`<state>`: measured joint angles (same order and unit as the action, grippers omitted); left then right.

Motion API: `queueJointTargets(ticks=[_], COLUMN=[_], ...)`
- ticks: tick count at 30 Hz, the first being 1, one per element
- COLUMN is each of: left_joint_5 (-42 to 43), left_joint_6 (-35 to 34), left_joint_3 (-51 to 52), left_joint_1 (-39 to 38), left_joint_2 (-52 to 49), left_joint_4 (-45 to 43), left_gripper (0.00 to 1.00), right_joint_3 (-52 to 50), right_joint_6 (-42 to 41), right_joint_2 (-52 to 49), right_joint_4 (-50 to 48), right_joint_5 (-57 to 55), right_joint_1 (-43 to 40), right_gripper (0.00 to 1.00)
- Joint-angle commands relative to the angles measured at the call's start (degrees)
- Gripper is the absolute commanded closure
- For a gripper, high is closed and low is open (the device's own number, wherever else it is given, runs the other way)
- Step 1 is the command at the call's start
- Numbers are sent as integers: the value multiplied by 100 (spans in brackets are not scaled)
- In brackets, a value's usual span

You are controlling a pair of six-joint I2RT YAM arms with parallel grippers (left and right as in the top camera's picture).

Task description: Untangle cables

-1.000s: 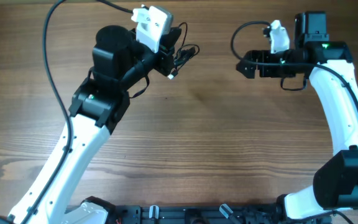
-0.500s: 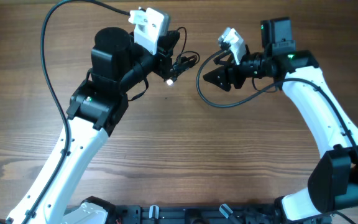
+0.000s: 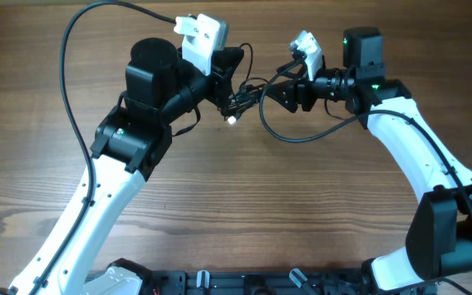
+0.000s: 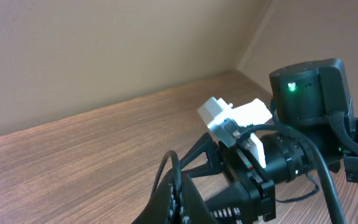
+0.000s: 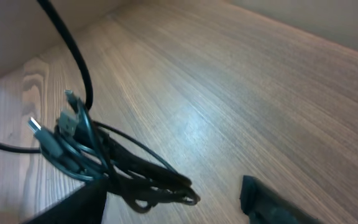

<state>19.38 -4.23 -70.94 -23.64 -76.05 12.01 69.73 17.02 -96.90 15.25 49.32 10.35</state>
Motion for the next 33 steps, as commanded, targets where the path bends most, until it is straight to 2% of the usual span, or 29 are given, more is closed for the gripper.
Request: queueJointTargets(ticks=[1, 2, 3, 4, 7, 10, 15, 18, 24, 30, 31, 32, 33], left_joint_5=[72, 72, 70, 70, 28, -376, -1600, -1670, -1670, -1397, -1268, -1047, -938], left_joint_6=[-72, -74, -74, -74, -72, -52, 271, 271, 481, 527, 527, 527, 527], left_joint_3=[-76, -76, -76, -76, -76, -76, -76, -76, -76, -76, -74, -74, -66], left_joint_1=[-72, -81, -92, -92, -90, -90, 37, 625, 1495, 1620, 1620, 1620, 1620], left_joint_2=[138, 138, 138, 138, 136, 125, 116, 116, 116, 116, 114, 101, 81], left_joint_4=[-9, -11, -11, -9, -9, 120, 306, 380, 719, 793, 852, 977, 1025], left_gripper=[96, 96, 96, 96, 96, 96, 96, 96, 96, 96, 83, 53, 48], right_joint_3=[-11, -11, -11, -11, -9, -4, 0, 0, 0, 0, 0, 0, 0], right_joint_6=[-223, -223, -223, -225, -640, -1207, -2334, -2358, -2363, -2317, -2317, -2319, -2328], right_joint_2=[-94, -94, -94, -94, -92, -90, 87, 267, 306, 306, 306, 306, 306], right_joint_4=[-155, -153, -153, -160, -310, -400, 164, 813, 1456, 1718, 1718, 1735, 1770], right_joint_5=[186, 216, 330, 334, 352, 144, -1574, -2122, -2330, -2577, -2577, -2581, -2581], right_joint_1=[24, 72, 72, 74, 72, 7, -527, -1217, -2621, -2903, -2879, -2855, -2852], right_gripper=[51, 57, 81, 96, 96, 96, 96, 96, 96, 96, 96, 96, 96])
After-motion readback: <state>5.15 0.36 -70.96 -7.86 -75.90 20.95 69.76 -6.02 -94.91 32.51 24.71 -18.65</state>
